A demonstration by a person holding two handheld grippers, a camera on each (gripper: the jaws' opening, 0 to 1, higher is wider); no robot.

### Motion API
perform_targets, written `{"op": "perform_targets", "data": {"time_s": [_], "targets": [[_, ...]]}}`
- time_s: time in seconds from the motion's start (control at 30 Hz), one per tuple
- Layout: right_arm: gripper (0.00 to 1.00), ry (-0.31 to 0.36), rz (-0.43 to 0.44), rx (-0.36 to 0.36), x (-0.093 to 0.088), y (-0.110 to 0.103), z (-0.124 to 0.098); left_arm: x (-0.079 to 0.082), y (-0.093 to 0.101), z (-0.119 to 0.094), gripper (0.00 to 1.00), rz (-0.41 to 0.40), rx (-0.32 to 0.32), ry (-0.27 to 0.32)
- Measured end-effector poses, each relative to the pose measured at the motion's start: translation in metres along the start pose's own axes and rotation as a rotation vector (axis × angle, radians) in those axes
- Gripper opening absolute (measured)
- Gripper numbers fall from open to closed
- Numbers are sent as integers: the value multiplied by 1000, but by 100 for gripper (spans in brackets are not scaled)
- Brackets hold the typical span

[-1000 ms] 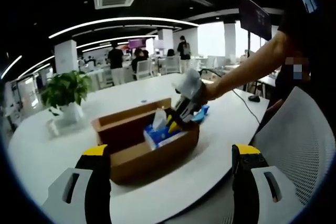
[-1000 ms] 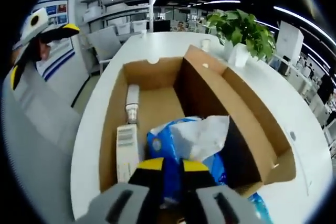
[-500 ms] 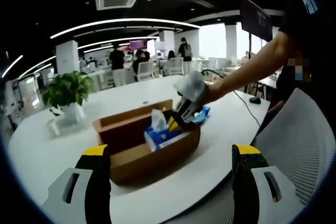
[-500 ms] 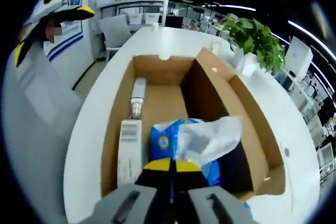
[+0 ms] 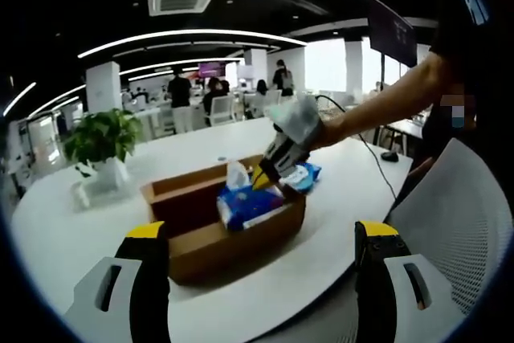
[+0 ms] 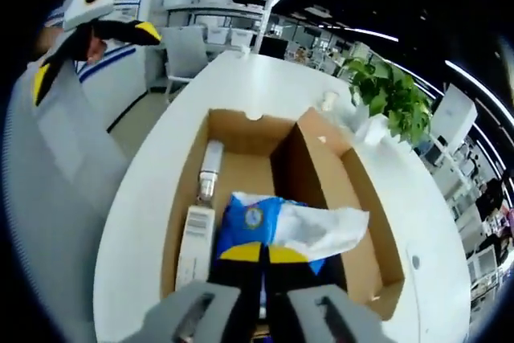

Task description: Operate the shoe box by opening the lid, removing the specified soft item, and placing it in the target area until the item is outside and the box remains undamaged.

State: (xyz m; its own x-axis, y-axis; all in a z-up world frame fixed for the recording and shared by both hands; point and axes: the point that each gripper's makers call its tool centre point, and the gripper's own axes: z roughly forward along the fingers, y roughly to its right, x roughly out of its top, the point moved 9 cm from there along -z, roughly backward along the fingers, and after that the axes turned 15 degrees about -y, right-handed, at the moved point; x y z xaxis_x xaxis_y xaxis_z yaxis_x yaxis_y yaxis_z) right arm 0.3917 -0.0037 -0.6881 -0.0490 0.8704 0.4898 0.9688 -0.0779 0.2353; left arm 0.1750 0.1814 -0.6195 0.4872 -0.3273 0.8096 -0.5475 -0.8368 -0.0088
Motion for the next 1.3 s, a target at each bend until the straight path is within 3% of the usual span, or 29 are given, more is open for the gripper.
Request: {"op": "perform_targets", "data": {"time_s": [0.57, 1.0, 1.07, 1.3], "targets": [[0, 87, -10, -34, 26, 1, -47, -12, -15, -1, 100, -4, -2, 15], [0, 116, -18, -80, 23, 5, -89, -17, -22, -1, 100, 5, -6, 23], [0, 117, -21, -91, 21, 6, -96, -8, -7, -2, 100, 12, -10, 22], [0, 115, -14, -124, 12, 9, -115, -2, 1, -2, 100, 18, -13, 22]]}}
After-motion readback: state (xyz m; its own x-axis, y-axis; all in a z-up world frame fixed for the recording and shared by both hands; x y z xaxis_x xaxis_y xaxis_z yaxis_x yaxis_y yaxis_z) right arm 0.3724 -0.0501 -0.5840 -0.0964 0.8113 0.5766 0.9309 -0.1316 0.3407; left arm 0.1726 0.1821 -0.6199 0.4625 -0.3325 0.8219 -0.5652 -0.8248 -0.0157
